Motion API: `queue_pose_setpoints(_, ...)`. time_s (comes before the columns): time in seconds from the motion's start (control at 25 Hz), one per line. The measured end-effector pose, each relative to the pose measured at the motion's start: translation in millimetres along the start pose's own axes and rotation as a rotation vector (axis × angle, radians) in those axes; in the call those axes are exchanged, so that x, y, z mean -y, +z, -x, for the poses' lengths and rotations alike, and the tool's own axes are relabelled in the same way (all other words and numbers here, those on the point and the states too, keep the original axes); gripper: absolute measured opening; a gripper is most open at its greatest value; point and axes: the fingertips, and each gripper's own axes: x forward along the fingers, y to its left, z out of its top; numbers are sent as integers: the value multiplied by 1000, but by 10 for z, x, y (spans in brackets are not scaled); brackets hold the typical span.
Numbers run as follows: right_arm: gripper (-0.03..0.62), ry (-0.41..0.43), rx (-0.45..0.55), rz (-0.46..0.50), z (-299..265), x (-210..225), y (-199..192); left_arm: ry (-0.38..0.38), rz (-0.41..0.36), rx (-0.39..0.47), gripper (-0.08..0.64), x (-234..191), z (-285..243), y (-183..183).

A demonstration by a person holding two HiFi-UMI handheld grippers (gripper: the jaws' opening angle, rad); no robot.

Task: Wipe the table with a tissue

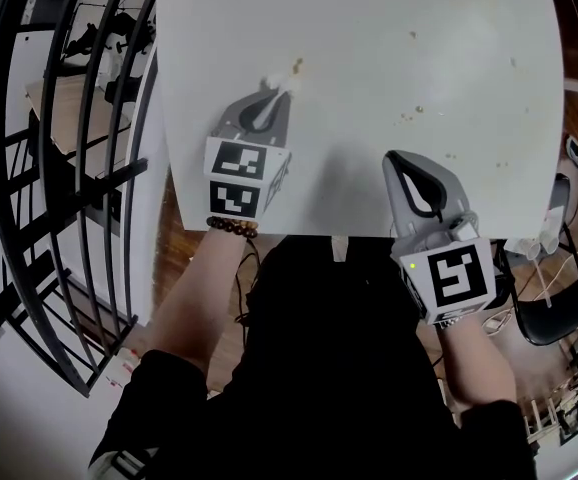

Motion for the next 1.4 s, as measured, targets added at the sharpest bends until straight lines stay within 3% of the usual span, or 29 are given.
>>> queue_pose_setpoints(0.68, -12, 10, -19, -21, -64, 255, -35, 15, 18, -65, 23, -52, -270, 23)
queue_pose_setpoints(1.4, -12, 9, -12, -46, -74, 409, -56, 27, 13, -73, 23, -63, -438, 139)
